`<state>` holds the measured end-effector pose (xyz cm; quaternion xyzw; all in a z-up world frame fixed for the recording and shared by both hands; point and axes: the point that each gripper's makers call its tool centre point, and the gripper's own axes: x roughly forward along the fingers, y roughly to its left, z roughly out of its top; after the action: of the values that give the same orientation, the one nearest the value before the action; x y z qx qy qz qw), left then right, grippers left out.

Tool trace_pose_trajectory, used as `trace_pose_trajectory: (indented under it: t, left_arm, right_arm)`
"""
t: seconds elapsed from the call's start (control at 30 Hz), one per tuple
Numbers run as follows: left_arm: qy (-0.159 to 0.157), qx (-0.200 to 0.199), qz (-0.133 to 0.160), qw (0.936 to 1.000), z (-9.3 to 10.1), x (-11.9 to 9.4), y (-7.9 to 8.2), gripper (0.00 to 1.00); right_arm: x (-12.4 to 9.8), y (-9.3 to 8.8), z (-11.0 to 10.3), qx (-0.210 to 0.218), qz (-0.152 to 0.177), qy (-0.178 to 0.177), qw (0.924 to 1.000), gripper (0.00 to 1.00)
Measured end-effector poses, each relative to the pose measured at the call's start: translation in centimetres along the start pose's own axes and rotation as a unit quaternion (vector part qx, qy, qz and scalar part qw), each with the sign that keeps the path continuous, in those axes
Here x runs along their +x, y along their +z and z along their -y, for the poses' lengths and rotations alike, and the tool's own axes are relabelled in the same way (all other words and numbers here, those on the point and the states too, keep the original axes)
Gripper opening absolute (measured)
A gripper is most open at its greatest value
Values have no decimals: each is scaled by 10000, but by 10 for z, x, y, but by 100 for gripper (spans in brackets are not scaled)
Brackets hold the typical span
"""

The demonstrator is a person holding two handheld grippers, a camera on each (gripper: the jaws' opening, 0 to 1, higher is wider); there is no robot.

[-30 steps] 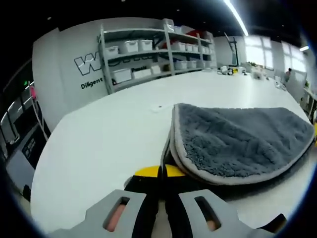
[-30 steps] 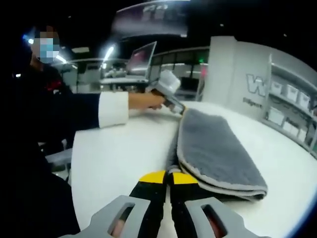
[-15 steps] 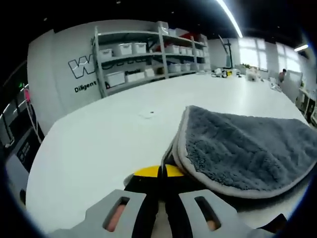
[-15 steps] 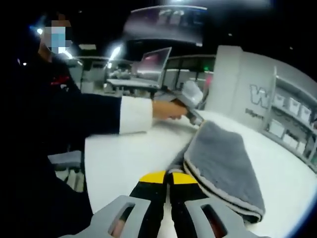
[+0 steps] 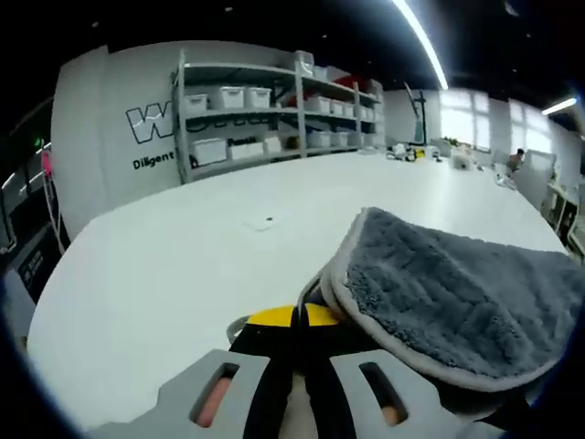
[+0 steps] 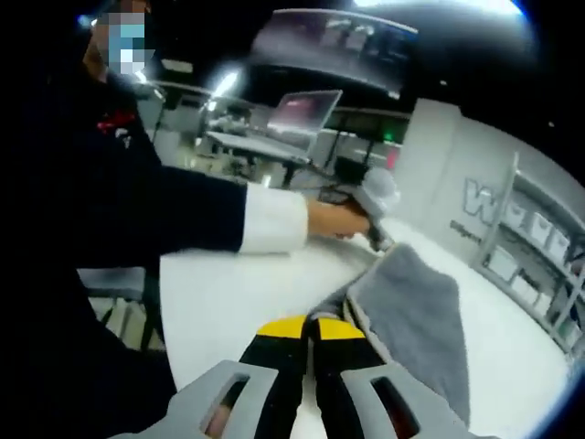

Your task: Open the folded towel by lifting each exposed corner and separating the folded layers until the towel lies flat within the target outline without major curled edges

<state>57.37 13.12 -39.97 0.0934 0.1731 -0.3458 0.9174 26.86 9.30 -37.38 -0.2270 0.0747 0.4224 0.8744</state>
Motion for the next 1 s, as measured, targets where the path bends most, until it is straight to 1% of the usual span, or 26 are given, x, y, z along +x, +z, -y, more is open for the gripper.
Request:
trace_pose_trajectory:
  t: [0.07, 0.13, 0.2, 0.3, 0.37, 0.5, 0.57, 0.63, 0.7, 0.77, 0.8, 0.83, 0.87, 1.0]
  left_arm:
    - [-40, 0, 17, 10000, 5, 1, -1, 1]
    - [-55, -5, 30, 10000, 9, 1, -1, 1]
    - [-73, 19, 18, 10000, 14, 2, -1, 1]
    - [-90, 157, 1, 9998, 22, 2, -1, 1]
    - [-89, 180, 1, 9998, 25, 1, 0, 1]
    - [-217, 62, 74, 9997, 34, -1, -3, 1]
    - [-206, 141, 68, 9997, 38, -3, -3, 1]
    - [-206, 163, 66, 9996, 39, -4, -3, 1]
    - [-221, 156, 65, 9996, 37, -2, -2, 1]
    - [-208, 168, 73, 9996, 39, -2, -3, 1]
    - [-189, 117, 77, 9997, 39, -2, -3, 1]
    - [-170, -84, 99, 9998, 40, -1, -3, 1]
    - [-210, -186, 158, 9995, 42, -1, -3, 1]
    - [-104, -101, 205, 9997, 45, -4, -4, 1]
  right_arm:
    - [-2, -2, -6, 35, 16, 42, 10000, 0]
    - [1, 1, -8, -13, 10, 37, 10000, 0]
    - [1, 0, -12, -41, 14, 39, 10000, 0]
    - [5, 3, -18, 4, 39, 87, 10000, 0]
    - [9, 5, -23, -37, 30, 64, 10000, 0]
    - [13, 7, -31, -75, 52, 143, 9999, 0]
    - [15, 7, -32, -78, 45, 150, 9998, 0]
    - [16, 7, -33, -46, 56, 173, 9998, 0]
    - [17, 9, -35, -20, 97, 187, 9998, 0]
    - [20, 8, -37, -58, 78, 189, 9998, 0]
    - [21, 8, -38, -94, 72, 194, 9997, 0]
    - [23, 7, -39, -137, 74, 214, 9997, 0]
    - [24, 7, -40, -180, 78, 251, 9995, 0]
    - [29, 4, -44, -357, 66, 287, 9989, 0]
